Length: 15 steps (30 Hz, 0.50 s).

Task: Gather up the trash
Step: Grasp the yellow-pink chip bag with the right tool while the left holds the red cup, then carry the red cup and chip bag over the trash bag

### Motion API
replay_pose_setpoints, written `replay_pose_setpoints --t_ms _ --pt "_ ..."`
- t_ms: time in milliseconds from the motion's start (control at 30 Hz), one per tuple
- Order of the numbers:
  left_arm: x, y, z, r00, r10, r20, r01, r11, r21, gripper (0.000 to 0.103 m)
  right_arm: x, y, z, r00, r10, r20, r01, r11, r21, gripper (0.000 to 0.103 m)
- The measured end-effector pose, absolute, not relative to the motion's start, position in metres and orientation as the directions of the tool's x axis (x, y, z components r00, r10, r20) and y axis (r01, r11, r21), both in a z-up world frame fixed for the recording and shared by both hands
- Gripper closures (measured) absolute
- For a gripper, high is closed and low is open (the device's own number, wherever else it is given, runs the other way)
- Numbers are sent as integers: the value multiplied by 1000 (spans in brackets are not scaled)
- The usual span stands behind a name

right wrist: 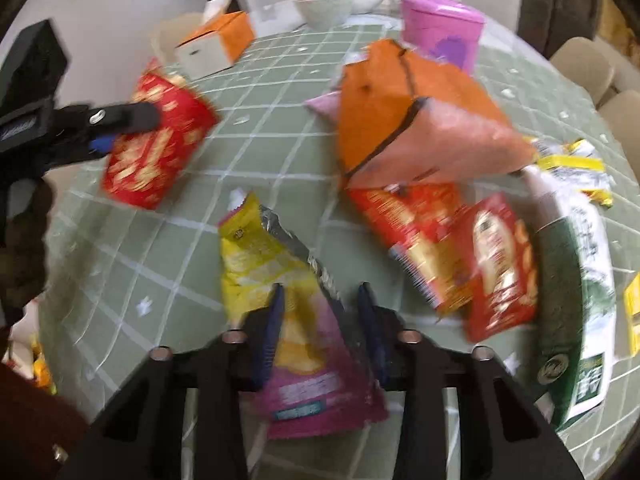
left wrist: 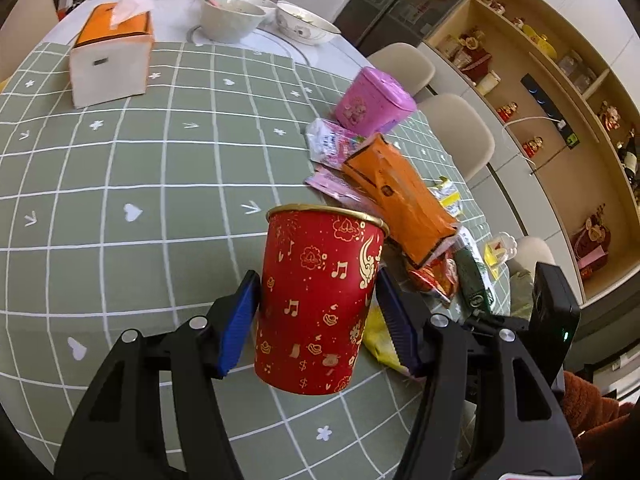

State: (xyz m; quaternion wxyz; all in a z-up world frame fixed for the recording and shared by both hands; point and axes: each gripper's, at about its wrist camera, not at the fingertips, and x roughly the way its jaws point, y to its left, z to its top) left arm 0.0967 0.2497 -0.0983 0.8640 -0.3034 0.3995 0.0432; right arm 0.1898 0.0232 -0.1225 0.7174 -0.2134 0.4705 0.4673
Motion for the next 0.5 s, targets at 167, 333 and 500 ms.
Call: replay_pose_setpoints --t_ms 167,333,500 --pt "104 237 -88 678 -187 -711 -271 835 -478 47 174 1 -98 163 518 -840 -859 493 138 99" --pt "109 214 -60 705 -182 -686 -208 871 -445 47 183 -30 -52 304 562 -769 -789 601 128 99" --pt "116 169 -13 767 -164 -620 -105 922 -373 47 184 -85 -14 444 555 -703 -709 698 104 99"
